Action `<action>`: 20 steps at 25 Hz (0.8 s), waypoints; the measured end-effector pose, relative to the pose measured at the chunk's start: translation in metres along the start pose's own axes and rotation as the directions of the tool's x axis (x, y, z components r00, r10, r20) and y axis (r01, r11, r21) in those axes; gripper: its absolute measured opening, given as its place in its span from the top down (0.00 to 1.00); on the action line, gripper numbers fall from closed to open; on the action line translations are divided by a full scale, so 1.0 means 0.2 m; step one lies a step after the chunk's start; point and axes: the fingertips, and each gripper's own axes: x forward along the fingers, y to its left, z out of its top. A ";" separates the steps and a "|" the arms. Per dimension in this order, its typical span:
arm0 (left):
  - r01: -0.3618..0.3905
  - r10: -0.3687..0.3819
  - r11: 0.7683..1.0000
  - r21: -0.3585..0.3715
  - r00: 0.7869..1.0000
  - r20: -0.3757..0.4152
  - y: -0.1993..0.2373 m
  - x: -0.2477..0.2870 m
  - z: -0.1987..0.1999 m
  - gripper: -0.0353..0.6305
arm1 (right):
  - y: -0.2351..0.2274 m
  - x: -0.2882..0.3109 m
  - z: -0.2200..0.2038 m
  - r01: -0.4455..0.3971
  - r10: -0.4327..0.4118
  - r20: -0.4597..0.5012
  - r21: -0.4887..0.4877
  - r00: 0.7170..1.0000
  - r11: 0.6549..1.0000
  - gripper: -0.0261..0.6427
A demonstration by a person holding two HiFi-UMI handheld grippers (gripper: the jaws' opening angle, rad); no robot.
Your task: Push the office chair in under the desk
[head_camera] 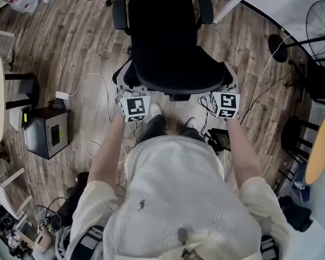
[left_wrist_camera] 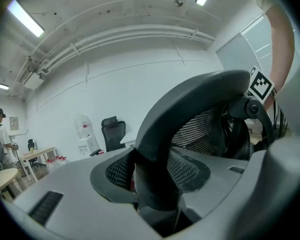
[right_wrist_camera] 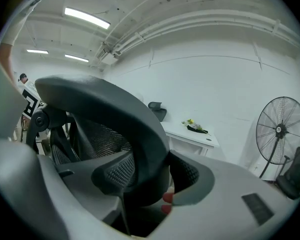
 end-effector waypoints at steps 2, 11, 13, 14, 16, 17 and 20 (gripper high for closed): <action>0.010 -0.010 1.000 -0.005 1.000 -0.012 0.05 0.00 -0.04 0.62 | 0.04 0.02 0.00 0.010 -0.010 -0.001 0.004 1.000 1.000 0.62; 0.051 -0.051 0.999 0.008 0.999 0.009 0.18 0.09 -0.06 0.62 | 0.12 0.11 0.04 0.056 -0.056 -0.007 0.011 0.998 0.998 0.62; 0.064 -0.064 0.998 0.009 0.998 0.013 0.22 0.11 -0.08 0.62 | 0.15 0.13 0.05 0.064 -0.064 -0.009 0.014 0.998 0.998 0.62; 0.070 -0.070 0.998 0.009 0.997 0.013 0.23 0.12 -0.07 0.62 | 0.15 0.14 0.05 0.066 -0.066 -0.011 0.017 0.998 0.998 0.62; 0.083 -0.083 0.997 0.009 0.996 0.014 0.25 0.14 -0.07 0.62 | 0.16 0.15 0.06 0.072 -0.071 -0.014 0.025 0.997 0.997 0.62; 0.088 -0.088 0.996 0.010 0.996 0.014 0.26 0.15 -0.07 0.62 | 0.16 0.16 0.07 0.075 -0.075 -0.015 0.029 0.997 0.997 0.62; 0.102 -0.102 0.995 0.013 0.995 0.002 0.29 0.18 -0.08 0.62 | 0.17 0.18 0.08 0.087 -0.086 -0.023 0.045 0.996 0.995 0.62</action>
